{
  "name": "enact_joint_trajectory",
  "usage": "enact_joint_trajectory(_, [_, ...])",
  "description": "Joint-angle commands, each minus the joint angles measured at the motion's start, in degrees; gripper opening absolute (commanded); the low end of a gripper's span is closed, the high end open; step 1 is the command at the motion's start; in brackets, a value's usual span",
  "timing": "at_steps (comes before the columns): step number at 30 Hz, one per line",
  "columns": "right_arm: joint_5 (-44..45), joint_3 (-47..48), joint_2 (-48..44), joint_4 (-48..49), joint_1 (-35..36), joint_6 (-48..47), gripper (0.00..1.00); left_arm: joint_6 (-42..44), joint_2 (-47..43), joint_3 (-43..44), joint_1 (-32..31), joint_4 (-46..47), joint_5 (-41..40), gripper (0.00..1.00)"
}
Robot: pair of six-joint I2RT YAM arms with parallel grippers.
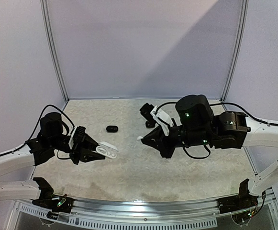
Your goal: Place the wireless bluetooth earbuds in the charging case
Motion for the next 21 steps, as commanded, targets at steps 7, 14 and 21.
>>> enact_joint_trajectory(7, [0.48, 12.45, 4.77, -0.61, 5.26, -14.73, 0.0, -0.69, 2.73, 3.48, -0.08, 1.14, 0.98, 0.0])
enact_joint_trajectory(14, [-0.6, 21.37, 12.41, -8.12, 6.98, -18.66, 0.0, -2.4, 1.94, 2.91, -0.08, 1.9, 0.32, 0.0])
enact_joint_trajectory(21, [0.33, 24.56, 17.94, -12.28, 7.53, -20.87, 0.0, -2.95, 1.39, 2.49, -0.08, 1.79, 0.06, 0.0])
